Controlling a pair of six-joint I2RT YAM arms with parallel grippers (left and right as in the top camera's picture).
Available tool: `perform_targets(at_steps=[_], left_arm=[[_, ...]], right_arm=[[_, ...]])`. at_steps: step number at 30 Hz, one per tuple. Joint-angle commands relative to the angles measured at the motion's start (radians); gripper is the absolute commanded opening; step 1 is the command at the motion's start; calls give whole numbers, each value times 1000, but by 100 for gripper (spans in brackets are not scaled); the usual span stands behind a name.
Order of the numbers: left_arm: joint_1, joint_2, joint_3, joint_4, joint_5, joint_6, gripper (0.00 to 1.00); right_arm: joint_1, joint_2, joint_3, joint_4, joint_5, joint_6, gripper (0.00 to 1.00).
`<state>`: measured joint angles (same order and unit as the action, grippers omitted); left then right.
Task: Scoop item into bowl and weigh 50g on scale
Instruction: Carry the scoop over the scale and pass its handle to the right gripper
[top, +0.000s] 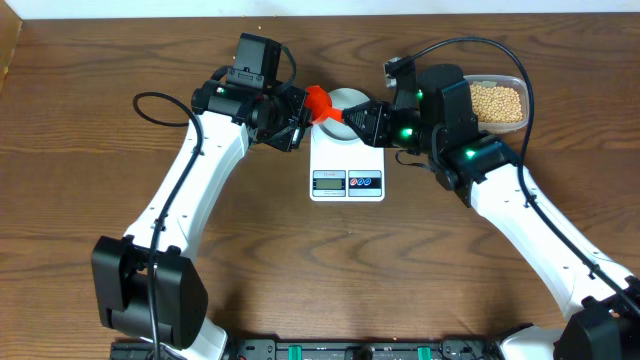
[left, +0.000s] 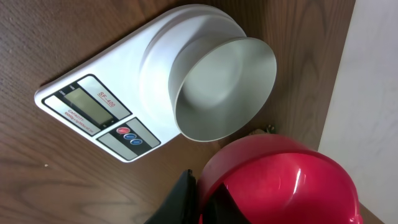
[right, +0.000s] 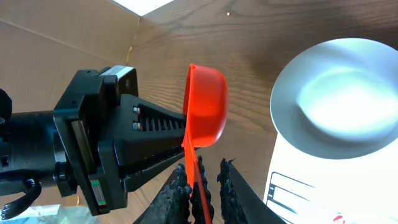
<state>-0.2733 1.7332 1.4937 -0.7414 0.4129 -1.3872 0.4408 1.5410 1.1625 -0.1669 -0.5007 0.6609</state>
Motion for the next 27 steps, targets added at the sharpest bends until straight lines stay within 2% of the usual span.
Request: perform_targets(at_steps=[1,9,18,20,23,24,27], left_arm=[[-10,-11,16,-6,-2,5,7],[-26,-11,16,-6,-2,6,7],[-27,-11,16,-6,-2,5,7],[-27,-11,16,-6,-3,5,7],[-27,-11,16,-6,-3,5,9],[-27,-11,16,-6,-3,5,15],[-27,-11,16,-6,-3,5,48]], right_arm=[[6,-3,15,-2,0,-20,17],[6,-3,15,-2,0,-23,16],[6,-3,15,-6,0,-23,9],[6,-3,15,-6,0,-23,1],[6,-3,15,-6,0,-25,1],[6,-3,15,-6,0,-31,1],[4,-3,15,-6,2,-31,1]])
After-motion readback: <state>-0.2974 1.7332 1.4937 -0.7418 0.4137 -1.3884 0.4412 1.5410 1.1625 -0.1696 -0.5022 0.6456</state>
